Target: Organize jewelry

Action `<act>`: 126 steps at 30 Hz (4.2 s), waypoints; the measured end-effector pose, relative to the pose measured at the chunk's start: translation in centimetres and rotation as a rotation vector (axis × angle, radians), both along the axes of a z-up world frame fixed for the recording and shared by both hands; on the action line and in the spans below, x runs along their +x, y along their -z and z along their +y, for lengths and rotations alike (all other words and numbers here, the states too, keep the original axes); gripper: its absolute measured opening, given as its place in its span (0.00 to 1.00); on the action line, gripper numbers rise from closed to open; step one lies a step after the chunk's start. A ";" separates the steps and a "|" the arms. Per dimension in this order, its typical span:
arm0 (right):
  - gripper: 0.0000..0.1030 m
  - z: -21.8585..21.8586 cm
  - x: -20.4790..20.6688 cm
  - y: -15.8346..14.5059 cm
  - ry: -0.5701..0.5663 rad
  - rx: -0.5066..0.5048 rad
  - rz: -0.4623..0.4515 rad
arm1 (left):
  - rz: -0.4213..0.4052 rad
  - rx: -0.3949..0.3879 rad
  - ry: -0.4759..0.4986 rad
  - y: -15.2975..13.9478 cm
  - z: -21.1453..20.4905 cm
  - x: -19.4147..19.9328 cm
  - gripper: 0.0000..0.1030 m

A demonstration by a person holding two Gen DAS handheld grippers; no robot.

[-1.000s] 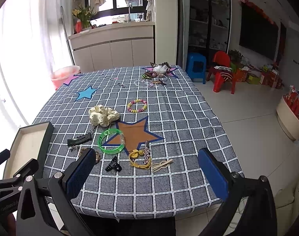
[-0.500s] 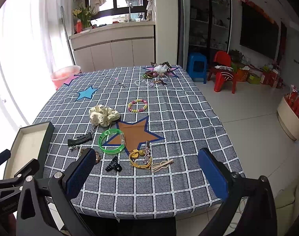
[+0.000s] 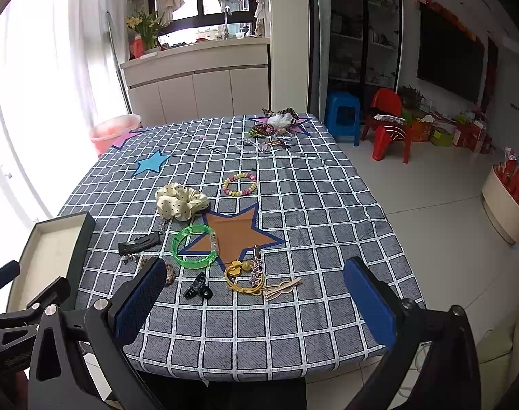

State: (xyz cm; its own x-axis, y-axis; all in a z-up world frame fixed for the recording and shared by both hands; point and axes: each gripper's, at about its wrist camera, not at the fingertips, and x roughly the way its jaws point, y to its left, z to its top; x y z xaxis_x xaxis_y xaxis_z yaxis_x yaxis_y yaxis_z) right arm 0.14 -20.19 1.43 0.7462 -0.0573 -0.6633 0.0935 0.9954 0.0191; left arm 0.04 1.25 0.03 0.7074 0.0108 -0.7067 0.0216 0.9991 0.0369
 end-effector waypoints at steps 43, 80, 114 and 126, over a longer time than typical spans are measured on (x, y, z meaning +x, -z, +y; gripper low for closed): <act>1.00 0.3 0.1 0.0 -0.001 0.007 0.000 | 0.010 0.000 0.000 0.1 -0.1 0.1 1.00; 1.00 -5.7 13.7 6.1 -0.011 0.099 0.229 | 0.221 -0.132 0.092 4.4 -4.2 18.5 1.00; 0.09 -2.2 29.7 13.2 -0.149 0.039 0.340 | 0.344 -0.122 0.221 9.4 -8.5 26.9 0.22; 0.09 -3.1 26.1 8.0 -0.161 0.127 0.242 | 0.209 -0.187 0.232 2.8 -5.6 23.6 0.22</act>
